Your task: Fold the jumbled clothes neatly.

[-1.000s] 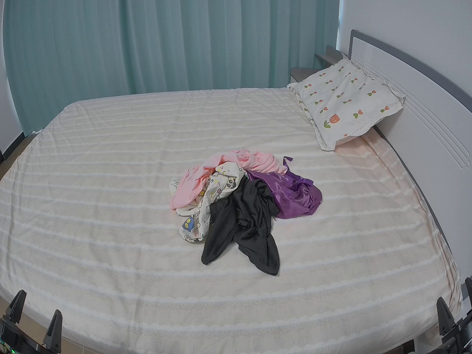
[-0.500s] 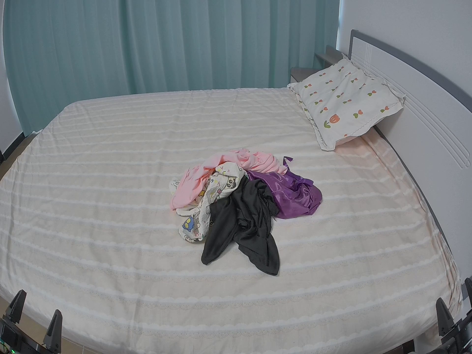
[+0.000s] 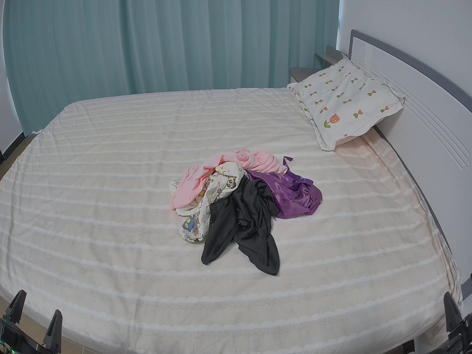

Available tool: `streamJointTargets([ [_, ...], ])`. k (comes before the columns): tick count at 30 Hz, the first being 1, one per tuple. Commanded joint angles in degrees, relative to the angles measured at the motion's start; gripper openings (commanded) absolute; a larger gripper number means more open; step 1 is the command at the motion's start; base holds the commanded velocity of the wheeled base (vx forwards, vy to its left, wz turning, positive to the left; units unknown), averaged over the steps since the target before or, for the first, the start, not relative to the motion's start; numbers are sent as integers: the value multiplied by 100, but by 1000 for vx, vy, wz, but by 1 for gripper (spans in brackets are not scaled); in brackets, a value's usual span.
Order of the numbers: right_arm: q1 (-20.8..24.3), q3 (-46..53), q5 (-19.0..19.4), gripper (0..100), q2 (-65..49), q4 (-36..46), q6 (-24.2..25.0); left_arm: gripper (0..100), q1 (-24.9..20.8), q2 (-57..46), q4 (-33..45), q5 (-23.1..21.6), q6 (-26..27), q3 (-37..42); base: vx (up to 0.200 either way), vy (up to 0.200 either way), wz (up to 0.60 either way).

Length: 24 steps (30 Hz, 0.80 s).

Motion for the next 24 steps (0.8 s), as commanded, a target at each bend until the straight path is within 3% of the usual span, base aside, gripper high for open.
streamJointTargets([
  [1, 152, -1416, 322, 100, 1145, 20, 250, 100, 2, -49, 4, 0, 0, 92, 0, 0, 0],
  [3, 178, -1266, 604, 100, 1655, 64, 206, 100, 2, -49, -5, 0, 0, 92, 0, 0, 0],
  [6, 240, -950, 973, 100, 2560, -112, 672, 100, 2, -49, -5, 0, 0, 92, 0, 0, 0],
  [12, 811, -1064, 1904, 100, 4292, -367, 1261, 100, 2, -57, -5, 0, 0, 92, 0, 0, 0],
  [17, 1417, -1258, 2036, 100, 6067, -1457, 1911, 100, 2, -49, -5, 0, 0, 92, 0, 0, 0],
  [24, 1866, -1530, 1983, 100, 8563, -3470, 2773, 100, 2, -49, 4, 0, 0, 92, 0, 0, 0],
])
